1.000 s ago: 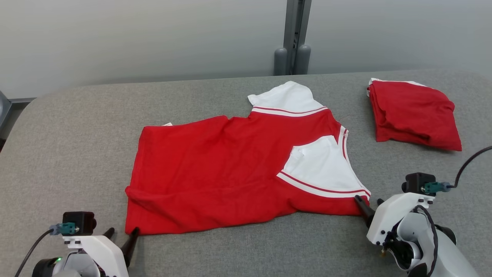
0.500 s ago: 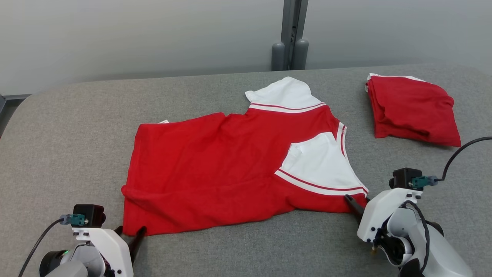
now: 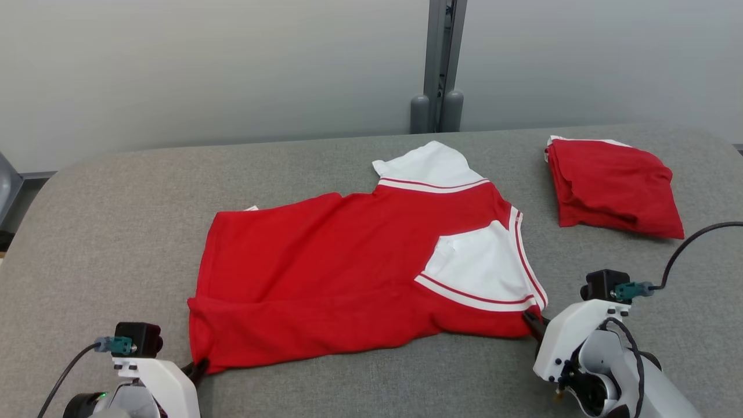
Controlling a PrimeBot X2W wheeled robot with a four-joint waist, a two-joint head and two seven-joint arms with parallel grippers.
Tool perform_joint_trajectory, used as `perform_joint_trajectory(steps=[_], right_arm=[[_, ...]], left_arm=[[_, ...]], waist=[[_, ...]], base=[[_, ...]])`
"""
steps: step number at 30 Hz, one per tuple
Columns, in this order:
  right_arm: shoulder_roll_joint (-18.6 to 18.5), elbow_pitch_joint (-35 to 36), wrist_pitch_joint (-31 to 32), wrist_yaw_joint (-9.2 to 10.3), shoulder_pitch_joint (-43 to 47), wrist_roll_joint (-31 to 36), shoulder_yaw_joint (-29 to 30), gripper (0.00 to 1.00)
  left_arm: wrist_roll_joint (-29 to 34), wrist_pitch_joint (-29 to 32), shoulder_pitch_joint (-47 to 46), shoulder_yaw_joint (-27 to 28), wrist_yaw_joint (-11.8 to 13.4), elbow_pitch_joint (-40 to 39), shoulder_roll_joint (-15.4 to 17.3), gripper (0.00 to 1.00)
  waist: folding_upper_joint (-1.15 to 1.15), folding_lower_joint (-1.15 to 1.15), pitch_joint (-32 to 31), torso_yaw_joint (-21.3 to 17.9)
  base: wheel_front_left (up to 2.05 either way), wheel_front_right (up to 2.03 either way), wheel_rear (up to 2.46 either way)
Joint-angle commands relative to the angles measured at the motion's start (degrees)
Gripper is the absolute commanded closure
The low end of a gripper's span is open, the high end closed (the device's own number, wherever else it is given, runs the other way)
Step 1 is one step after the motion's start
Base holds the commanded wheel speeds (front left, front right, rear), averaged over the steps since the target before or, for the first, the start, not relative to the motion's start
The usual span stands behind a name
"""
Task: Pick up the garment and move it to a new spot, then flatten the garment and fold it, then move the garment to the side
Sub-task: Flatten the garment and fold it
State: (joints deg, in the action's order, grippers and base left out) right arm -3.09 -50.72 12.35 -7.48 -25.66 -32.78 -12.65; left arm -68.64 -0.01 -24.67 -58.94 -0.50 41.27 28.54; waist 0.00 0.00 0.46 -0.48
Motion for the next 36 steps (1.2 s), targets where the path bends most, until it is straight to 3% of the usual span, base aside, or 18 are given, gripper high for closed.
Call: perform_joint_trajectory(steps=[1, 7, 14, 24, 34, 35, 36], right_arm=[[-0.6, 0.2, 0.1, -0.03, 0.8, -0.4, 0.0, 1.0], [-2.8, 3.4, 1.1, -0.02, 4.0, -2.7, -0.7, 1.0], [-4.9, 9.6, 3.8, -0.02, 10.0, -5.4, -0.7, 1.0], [-7.0, 21.8, 9.8, -0.02, 21.2, -5.4, 3.9, 1.0], [-3.5, 33.1, 17.4, -0.02, 29.6, -0.5, 10.4, 1.0], [-3.2, 33.9, 18.2, -0.02, 30.0, 0.0, 10.9, 0.99], [-2.8, 34.9, 18.9, -0.02, 30.5, 0.5, 11.4, 0.77]], left_arm=[[-0.2, 0.1, 0.6, -0.1, 0.1, -0.1, 0.6, 1.0], [-0.8, 1.7, 3.1, -0.8, 0.7, -3.8, 3.0, 1.0], [-1.6, 3.6, 7.1, -1.2, 3.3, -11.3, 6.6, 1.0], [-2.9, 5.7, 13.4, -1.5, 11.0, -25.2, 13.1, 1.0], [-4.8, 7.1, 17.0, -1.1, 16.3, -34.8, 17.4, 1.0], [-4.7, 7.2, 17.3, -1.1, 16.5, -35.2, 17.5, 1.0], [-4.7, 7.2, 17.4, -1.0, 16.8, -35.6, 17.6, 1.0]], waist=[[0.0, 0.0, -0.6, 0.0], [0.0, 0.0, -2.2, -0.2], [0.0, 0.0, -3.9, -1.1], [0.0, 0.0, -5.1, -2.0], [0.0, 0.0, -5.5, -2.4], [0.0, 0.0, -5.4, -2.5], [0.0, 0.0, -5.4, -2.5]], base=[[0.0, 0.0, 0.0], [0.0, 0.0, 0.0], [0.0, 0.0, 0.0], [0.0, 0.0, 0.0], [0.0, 0.0, 0.0], [0.0, 0.0, 0.0], [0.0, 0.0, 0.0]])
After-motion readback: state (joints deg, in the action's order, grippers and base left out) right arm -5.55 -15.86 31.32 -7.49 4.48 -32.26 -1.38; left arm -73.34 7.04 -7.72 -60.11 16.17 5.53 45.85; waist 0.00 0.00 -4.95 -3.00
